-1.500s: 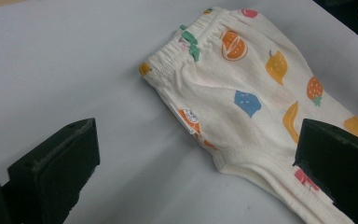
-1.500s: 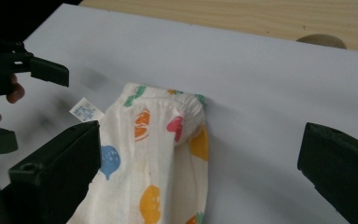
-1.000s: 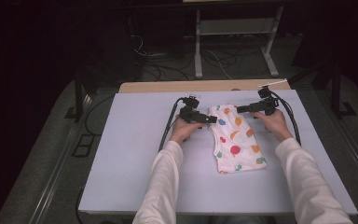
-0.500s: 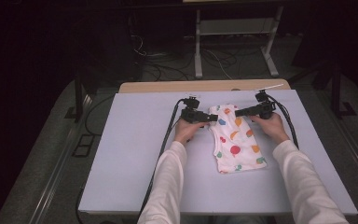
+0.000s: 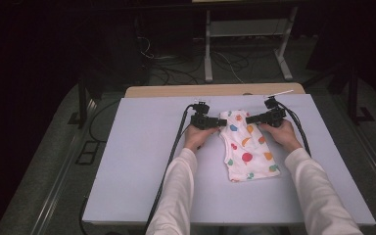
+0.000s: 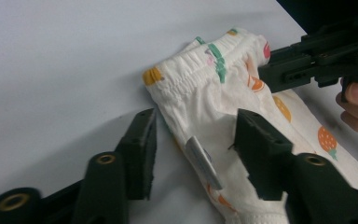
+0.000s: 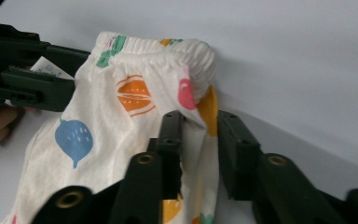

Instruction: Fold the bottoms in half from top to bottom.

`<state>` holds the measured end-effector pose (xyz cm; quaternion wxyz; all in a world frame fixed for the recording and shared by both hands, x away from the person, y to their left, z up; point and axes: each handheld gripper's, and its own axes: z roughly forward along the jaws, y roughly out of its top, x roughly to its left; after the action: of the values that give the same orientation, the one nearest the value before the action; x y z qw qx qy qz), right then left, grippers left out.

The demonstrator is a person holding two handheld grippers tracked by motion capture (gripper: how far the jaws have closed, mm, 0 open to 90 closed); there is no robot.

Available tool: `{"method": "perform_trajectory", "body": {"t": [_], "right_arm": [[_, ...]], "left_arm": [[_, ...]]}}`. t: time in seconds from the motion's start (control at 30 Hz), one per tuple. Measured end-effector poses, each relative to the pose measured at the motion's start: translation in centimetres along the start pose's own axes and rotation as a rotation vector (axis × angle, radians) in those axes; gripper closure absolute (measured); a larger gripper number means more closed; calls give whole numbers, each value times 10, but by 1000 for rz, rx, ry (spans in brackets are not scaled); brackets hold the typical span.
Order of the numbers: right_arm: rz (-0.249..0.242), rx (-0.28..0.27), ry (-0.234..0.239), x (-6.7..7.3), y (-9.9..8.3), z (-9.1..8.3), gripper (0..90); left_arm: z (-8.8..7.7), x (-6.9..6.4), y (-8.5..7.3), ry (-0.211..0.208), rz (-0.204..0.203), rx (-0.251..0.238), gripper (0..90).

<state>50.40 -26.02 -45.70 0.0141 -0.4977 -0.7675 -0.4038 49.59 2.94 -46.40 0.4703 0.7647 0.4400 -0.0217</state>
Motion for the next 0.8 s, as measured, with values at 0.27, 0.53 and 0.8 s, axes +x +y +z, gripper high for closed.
{"method": "perform_trajectory", "body": {"t": [0.27,0.53,0.8], "right_arm": [[-20,20,-19,5,0,3,861],[-6,-17,0,3,-3,-3,870],[3,-82,3,-1,-12,-14,871]], "left_arm": [[6,-1,-2,28,-47,2,823],[6,-3,-2,37,-48,-9,880],[3,-12,1,36,-3,-35,881]]}}
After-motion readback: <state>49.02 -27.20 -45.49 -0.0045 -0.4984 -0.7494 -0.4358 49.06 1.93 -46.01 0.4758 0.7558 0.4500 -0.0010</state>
